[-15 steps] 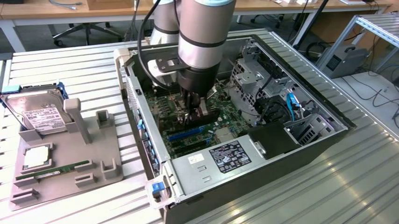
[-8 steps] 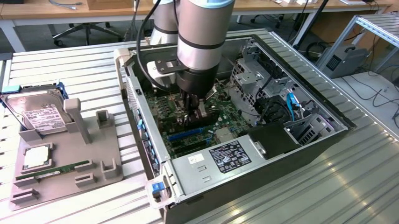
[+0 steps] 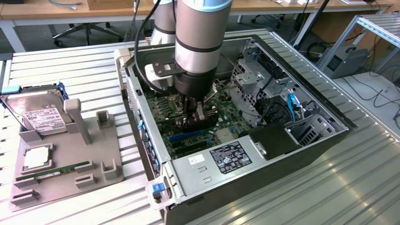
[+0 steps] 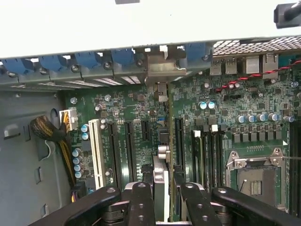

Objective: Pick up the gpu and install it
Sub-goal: 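Insert the gpu into the slot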

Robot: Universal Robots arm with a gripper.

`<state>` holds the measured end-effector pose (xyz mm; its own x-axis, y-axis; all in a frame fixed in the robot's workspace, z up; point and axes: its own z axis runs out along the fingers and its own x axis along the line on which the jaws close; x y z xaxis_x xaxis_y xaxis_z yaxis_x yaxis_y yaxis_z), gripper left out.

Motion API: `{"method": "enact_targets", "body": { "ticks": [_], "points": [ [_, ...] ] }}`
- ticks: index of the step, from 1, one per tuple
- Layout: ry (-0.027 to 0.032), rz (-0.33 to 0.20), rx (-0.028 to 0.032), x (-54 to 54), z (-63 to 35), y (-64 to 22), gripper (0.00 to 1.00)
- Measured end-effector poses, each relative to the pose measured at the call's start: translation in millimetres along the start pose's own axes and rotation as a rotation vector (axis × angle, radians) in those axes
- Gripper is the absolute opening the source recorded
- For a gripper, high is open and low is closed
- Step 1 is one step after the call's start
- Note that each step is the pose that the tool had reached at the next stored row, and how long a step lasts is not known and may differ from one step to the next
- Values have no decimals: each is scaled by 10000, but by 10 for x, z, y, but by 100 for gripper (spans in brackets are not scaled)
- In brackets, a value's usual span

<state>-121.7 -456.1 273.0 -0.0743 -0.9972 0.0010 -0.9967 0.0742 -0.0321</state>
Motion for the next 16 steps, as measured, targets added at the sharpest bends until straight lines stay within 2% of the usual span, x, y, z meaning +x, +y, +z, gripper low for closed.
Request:
{"method": "enact_targets", "body": {
  "ticks": [7, 16],
  "points": [
    [0, 9, 0, 4, 29, 56, 27],
    [-2, 12, -1, 6, 45, 64, 27]
  ]
}}
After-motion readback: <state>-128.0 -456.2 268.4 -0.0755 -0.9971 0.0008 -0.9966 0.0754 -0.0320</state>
